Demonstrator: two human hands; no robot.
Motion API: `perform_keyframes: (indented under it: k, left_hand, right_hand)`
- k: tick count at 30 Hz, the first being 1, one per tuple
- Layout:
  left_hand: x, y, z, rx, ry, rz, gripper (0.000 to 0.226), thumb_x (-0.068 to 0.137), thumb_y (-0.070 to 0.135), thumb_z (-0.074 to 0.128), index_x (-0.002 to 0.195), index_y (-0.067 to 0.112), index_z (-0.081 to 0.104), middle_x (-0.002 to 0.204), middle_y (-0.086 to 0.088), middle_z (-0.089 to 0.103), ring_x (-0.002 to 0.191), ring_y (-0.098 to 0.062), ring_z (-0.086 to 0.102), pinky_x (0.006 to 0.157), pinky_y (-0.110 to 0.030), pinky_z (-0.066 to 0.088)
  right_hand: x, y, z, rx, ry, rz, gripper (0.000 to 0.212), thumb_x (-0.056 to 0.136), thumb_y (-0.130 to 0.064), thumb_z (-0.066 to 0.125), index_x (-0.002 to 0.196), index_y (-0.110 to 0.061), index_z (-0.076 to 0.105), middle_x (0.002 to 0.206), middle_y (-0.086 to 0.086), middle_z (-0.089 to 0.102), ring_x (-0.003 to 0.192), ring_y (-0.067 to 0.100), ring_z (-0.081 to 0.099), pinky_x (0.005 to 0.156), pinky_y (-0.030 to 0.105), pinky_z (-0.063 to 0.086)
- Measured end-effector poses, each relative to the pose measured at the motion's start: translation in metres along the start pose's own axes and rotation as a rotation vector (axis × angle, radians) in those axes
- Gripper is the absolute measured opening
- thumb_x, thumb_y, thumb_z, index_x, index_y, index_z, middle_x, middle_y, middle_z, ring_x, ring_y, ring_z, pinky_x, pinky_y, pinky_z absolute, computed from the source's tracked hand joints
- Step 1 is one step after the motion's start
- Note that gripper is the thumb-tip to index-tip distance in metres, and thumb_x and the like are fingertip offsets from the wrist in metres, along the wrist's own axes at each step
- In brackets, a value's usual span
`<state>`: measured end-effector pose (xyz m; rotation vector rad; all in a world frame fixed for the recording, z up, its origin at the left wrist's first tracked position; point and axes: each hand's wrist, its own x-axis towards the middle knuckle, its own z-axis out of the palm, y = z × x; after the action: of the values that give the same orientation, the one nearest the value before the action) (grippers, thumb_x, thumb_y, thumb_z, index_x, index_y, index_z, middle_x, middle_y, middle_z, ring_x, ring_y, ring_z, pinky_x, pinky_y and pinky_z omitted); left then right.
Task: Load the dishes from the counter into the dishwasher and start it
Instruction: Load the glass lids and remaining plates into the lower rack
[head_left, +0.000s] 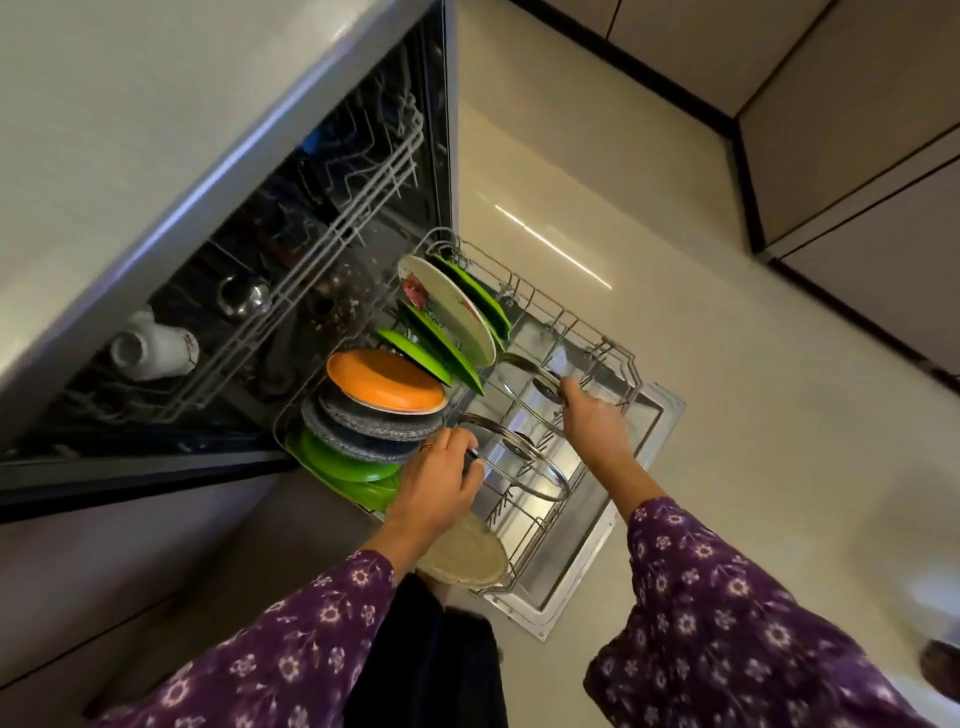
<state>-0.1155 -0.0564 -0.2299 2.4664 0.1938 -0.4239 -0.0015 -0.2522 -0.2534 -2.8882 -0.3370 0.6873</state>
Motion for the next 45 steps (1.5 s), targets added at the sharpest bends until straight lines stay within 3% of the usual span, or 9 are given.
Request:
perform_keyframes:
  k: [6, 12, 21, 32, 38, 45]
  left_hand:
    - [0.012, -0.018, 0.019, 0.009, 0.003, 0.019, 0.017, 0.093, 0.027, 0.052, 0.106, 0.015, 0.052, 0.101, -0.002, 0.055, 0.087, -0.019, 0.055, 0.073, -0.036, 0.049]
    - [0.021, -0.030, 0.024, 0.009, 0.037, 0.049, 0.016, 0.092, 0.022, 0.054, 0.104, 0.012, 0.054, 0.097, -0.003, 0.056, 0.083, -0.019, 0.055, 0.068, -0.030, 0.046]
    - [0.021, -0.042, 0.027, 0.000, 0.087, 0.080, 0.012, 0.092, 0.021, 0.055, 0.100, 0.013, 0.053, 0.092, 0.000, 0.054, 0.080, -0.014, 0.052, 0.066, -0.026, 0.045]
    - [0.002, -0.050, 0.027, -0.003, 0.097, 0.064, 0.015, 0.091, 0.023, 0.056, 0.102, 0.014, 0.054, 0.097, 0.000, 0.057, 0.085, -0.016, 0.056, 0.070, -0.032, 0.049]
    - [0.002, -0.046, 0.029, -0.009, 0.083, 0.066, 0.016, 0.091, 0.024, 0.055, 0.104, 0.014, 0.054, 0.099, 0.000, 0.056, 0.085, -0.017, 0.054, 0.072, -0.034, 0.048]
    - [0.005, -0.040, 0.030, -0.015, 0.073, 0.055, 0.018, 0.092, 0.025, 0.053, 0.107, 0.014, 0.054, 0.104, -0.001, 0.057, 0.091, -0.018, 0.055, 0.076, -0.036, 0.048]
  right_hand:
    - [0.019, 0.012, 0.039, -0.048, -0.020, -0.046, 0.033, 0.093, -0.005, 0.044, 0.125, -0.013, 0.039, 0.087, 0.008, 0.065, 0.059, 0.022, 0.051, 0.053, 0.030, 0.041]
    - [0.032, 0.018, 0.064, 0.027, -0.024, -0.096, 0.043, 0.090, 0.000, 0.048, 0.130, -0.012, 0.039, 0.090, 0.009, 0.066, 0.061, 0.025, 0.060, 0.055, 0.035, 0.052]
    - [0.059, 0.008, 0.078, -0.024, -0.138, -0.078, 0.040, 0.091, 0.001, 0.047, 0.125, -0.014, 0.036, 0.083, 0.012, 0.064, 0.057, 0.023, 0.051, 0.052, 0.031, 0.040]
    - [0.026, 0.020, 0.069, -0.048, 0.026, -0.099, 0.042, 0.093, -0.005, 0.046, 0.134, -0.013, 0.038, 0.073, 0.009, 0.063, 0.050, 0.024, 0.050, 0.047, 0.029, 0.037]
    - [0.015, 0.029, 0.065, -0.013, 0.027, -0.068, 0.035, 0.096, -0.009, 0.043, 0.130, -0.013, 0.038, 0.064, 0.003, 0.053, 0.049, 0.024, 0.051, 0.047, 0.033, 0.047]
    - [0.022, 0.023, 0.059, -0.068, 0.005, -0.043, 0.031, 0.094, -0.005, 0.045, 0.124, -0.012, 0.042, 0.063, 0.003, 0.049, 0.050, 0.023, 0.047, 0.048, 0.029, 0.036]
